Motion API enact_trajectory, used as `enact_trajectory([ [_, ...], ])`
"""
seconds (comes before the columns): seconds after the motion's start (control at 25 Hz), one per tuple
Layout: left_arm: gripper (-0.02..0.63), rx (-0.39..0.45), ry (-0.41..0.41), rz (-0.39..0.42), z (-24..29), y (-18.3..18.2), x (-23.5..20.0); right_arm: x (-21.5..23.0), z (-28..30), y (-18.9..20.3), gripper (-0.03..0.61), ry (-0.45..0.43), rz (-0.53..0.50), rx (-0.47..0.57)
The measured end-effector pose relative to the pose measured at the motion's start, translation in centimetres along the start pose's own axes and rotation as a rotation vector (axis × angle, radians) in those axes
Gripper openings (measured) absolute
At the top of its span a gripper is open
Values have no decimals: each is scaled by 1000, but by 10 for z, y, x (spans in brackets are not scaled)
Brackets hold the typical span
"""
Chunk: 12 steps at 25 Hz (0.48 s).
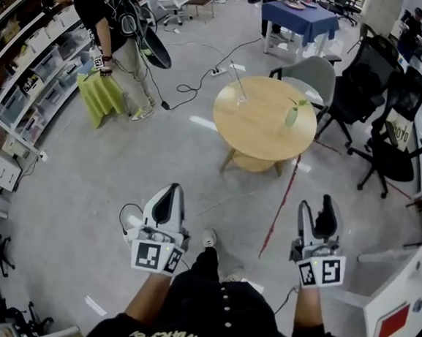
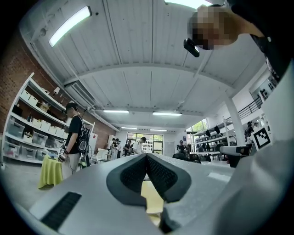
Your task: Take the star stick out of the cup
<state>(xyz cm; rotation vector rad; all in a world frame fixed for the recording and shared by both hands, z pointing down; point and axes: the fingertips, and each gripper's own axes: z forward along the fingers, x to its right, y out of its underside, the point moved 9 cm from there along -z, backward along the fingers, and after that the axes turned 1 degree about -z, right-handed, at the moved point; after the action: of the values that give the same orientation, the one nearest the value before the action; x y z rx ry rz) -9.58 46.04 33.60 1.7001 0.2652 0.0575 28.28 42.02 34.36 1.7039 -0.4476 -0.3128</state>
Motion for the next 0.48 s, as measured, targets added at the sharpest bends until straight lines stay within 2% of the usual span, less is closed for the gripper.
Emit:
enact_trajectory([
  [0.24, 3, 12, 5, 6, 57, 5, -35, 11, 60, 9, 241, 18, -21, -11],
  [0.48, 3, 28, 17, -11, 114, -5, -89, 3, 144, -7, 238, 36, -66, 29],
])
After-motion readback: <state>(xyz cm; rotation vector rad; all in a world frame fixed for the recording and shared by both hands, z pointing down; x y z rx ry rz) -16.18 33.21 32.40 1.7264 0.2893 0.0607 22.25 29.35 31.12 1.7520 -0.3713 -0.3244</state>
